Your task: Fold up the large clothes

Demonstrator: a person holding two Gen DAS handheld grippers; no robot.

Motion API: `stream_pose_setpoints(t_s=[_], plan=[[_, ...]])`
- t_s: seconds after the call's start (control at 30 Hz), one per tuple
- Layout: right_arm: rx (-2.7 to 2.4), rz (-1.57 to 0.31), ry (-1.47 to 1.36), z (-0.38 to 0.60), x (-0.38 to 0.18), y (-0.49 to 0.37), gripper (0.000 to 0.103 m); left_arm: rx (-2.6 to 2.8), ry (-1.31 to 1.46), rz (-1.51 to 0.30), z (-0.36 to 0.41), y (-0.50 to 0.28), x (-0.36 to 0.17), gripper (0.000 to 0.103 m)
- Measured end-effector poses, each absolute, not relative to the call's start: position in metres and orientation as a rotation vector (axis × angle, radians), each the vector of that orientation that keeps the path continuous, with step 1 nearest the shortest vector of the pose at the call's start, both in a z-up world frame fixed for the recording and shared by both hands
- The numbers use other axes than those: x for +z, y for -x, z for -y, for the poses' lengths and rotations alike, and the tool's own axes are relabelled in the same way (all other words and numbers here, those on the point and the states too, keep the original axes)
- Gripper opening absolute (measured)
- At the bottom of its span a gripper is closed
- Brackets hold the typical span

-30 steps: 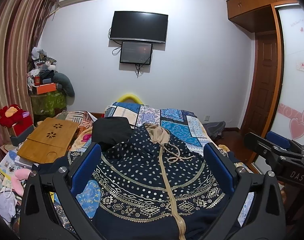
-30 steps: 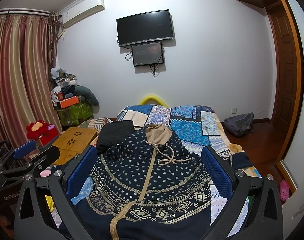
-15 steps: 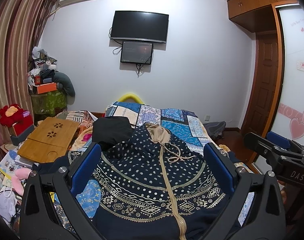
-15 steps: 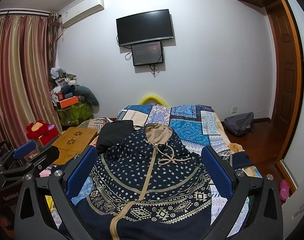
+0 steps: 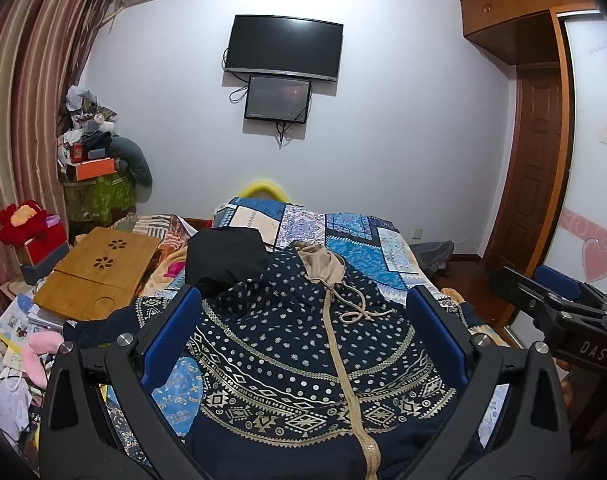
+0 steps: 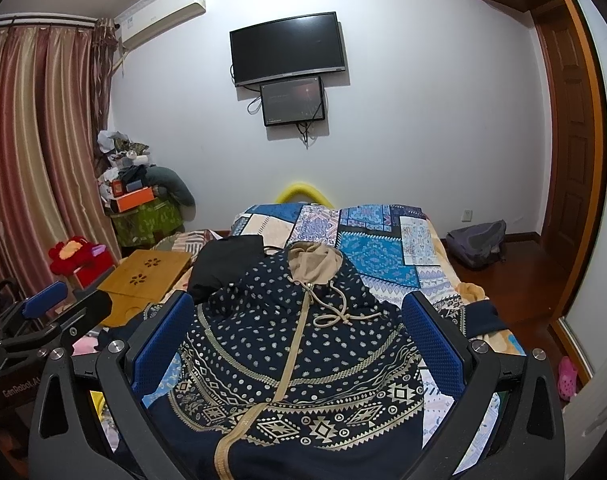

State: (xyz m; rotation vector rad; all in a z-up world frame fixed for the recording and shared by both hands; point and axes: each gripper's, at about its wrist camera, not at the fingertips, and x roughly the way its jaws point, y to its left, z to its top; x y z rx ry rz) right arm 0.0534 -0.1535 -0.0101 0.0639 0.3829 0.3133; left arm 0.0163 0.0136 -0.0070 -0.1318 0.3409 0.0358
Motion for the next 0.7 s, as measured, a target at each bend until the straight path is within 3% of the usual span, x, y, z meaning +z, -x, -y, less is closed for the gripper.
stream_pose_setpoints(t_s=[0.43,0.7], plan=[[0.261,-0.412,0.023,0.141,-0.026,-0.119,0.103,0.202,0.183,-0.353,-0.092,-0.079,-0.017,0.103],[0.302,-0.547,0.119,0.123,-0.056,-0.182,0.103,0.322,0.320,-0.520,-0.194,-0.142,-0.074,0.103]])
